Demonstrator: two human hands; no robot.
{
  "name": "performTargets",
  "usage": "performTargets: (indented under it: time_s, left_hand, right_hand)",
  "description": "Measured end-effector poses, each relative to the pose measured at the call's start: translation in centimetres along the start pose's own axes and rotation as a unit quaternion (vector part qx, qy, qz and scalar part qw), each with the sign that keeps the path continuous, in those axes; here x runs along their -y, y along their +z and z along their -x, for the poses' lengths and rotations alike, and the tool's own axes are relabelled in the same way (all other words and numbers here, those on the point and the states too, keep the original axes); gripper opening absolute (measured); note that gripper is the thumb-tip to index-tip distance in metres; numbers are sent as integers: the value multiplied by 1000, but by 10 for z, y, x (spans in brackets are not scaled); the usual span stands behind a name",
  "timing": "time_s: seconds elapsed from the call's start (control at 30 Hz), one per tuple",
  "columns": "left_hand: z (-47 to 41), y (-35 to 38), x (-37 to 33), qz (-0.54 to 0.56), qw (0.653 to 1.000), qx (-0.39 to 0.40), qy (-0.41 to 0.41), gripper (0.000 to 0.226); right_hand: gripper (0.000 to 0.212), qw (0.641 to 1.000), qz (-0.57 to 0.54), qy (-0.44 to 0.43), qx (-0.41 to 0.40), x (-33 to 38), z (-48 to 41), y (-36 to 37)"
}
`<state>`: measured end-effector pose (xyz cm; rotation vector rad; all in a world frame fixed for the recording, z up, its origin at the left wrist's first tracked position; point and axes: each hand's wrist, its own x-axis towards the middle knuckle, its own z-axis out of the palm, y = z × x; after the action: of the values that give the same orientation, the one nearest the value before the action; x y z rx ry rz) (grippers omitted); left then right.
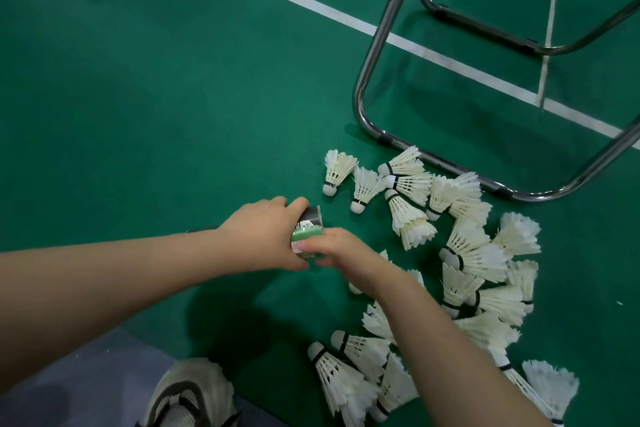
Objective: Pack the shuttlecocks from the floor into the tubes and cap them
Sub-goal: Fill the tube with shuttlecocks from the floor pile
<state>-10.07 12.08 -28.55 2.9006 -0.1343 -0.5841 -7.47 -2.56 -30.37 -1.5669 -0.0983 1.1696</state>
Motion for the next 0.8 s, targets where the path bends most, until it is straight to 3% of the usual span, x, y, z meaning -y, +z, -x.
performTargets:
  time_s: [0.07,0.17,0.23,0.27,0.33,0.53,0.6,0.73,0.8]
  left_hand:
    - [-9,-2,5,40,999,-5,-25,72]
    - [-19,-6,16,95,993,-19,-67,76]
    - [-23,-6,23,104,991,-22,-77,79]
    - [-24,-5,26,102,991,-19,-79,79]
    - [-25,-2,31,93,992,-9,-80,79]
    - [-32,0,37,104,991,-3,-88,77]
    - [-34,0,37,108,990,-3,-89,77]
    - [-36,2,38,106,991,1,-86,79]
    - [-37,1,39,108,990,2,-86,78]
  right_hand:
    - [13,992,29,-39,-117,11,-11,-5]
    - [26,944,-13,-79,-320,27,-26,-20]
    - [20,913,74,-56,-398,31,-37,-37]
    - [18,901,144,-41,-408,31,-44,-45]
    - [36,885,253,-25,-390,32,-57,-59]
    - [80,895,349,4,-278,36,-85,-77]
    - [73,881,380,11,-282,38,-92,-75]
    - [30,835,428,1,-346,41,-94,-71]
    - [25,826,423,-21,-372,40,-91,-70]
